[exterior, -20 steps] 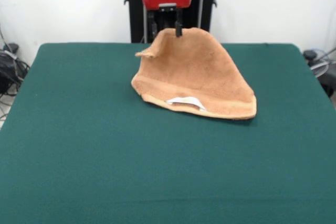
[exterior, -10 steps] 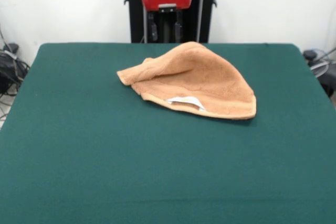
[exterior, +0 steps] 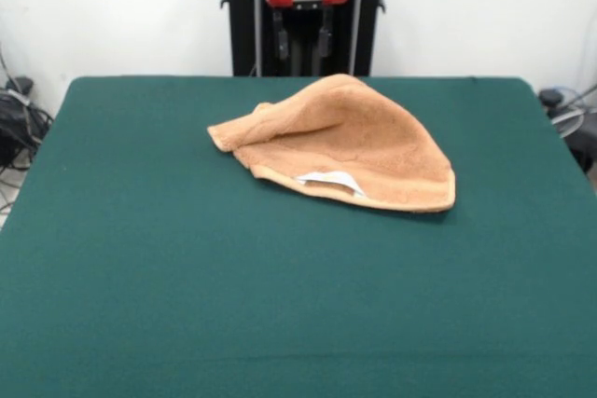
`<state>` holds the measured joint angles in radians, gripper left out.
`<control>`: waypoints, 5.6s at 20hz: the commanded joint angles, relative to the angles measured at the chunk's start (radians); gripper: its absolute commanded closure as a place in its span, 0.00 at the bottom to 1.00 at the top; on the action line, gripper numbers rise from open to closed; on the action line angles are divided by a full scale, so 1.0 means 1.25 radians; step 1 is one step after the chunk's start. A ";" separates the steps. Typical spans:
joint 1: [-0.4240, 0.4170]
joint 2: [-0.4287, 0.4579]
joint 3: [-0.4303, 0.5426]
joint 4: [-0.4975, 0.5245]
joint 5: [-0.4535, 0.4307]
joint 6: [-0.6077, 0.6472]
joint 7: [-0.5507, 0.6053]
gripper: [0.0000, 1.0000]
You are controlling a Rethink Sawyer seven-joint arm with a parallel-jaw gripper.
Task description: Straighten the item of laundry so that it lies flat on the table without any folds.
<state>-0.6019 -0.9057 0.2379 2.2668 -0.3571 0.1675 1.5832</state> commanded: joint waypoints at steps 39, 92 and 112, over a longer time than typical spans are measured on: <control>0.053 0.102 0.019 -0.088 0.079 0.066 0.080 0.00; -0.180 0.149 -0.208 0.145 -0.276 -0.199 0.069 0.00; -0.221 -0.053 0.024 0.179 -0.121 0.053 0.032 0.00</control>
<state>-0.8815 -0.9443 0.1193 2.5343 -0.5711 0.1636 1.5832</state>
